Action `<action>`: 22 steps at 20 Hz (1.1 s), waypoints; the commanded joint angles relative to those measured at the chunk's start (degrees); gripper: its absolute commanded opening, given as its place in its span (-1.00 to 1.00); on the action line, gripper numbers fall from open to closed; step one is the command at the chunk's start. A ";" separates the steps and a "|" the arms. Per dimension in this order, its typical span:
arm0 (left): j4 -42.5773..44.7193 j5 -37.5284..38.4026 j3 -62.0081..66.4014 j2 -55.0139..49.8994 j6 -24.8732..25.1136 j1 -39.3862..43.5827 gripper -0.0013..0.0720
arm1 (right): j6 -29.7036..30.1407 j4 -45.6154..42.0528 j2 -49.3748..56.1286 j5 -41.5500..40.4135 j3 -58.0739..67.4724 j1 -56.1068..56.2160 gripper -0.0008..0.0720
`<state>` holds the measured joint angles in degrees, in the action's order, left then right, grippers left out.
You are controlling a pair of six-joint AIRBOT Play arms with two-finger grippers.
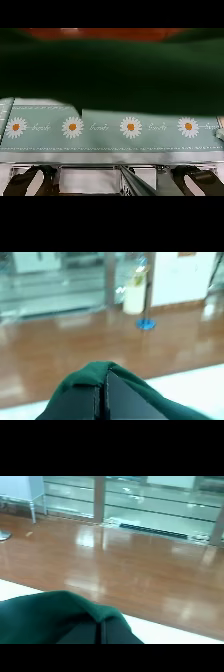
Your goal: Fold the shirts.
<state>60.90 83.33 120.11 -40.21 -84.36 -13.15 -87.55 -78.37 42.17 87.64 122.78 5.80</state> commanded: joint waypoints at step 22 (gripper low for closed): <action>-5.51 -34.27 -36.11 -47.95 -2.34 13.66 -0.90 | -2.75 18.80 53.33 -36.68 -31.65 -13.40 -0.88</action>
<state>57.01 52.38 80.79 -81.47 -85.56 -1.54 -92.23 -70.13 86.17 51.55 84.86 -4.82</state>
